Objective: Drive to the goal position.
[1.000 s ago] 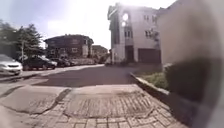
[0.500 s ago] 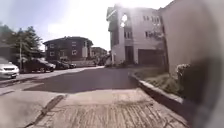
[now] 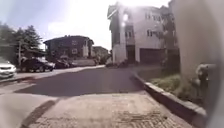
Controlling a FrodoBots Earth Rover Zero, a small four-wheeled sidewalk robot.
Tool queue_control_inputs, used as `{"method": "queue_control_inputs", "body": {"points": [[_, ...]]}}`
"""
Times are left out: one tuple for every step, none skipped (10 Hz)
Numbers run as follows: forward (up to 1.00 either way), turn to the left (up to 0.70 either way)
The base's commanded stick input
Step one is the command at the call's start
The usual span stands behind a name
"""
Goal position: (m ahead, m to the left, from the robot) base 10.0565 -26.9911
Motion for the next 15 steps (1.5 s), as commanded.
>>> {"method": "queue_control_inputs", "body": {"points": [[0.7,0.0],[0.7,0.0],[0.7,0.0],[0.7,0.0],[0.7,0.0],[0.7,0.0],[0.7,0.0],[0.7,0.0],[0.7,0.0],[0.7,0.0],[0.7,0.0],[0.7,0.0],[0.7,0.0],[0.7,0.0],[0.7,0.0]]}}
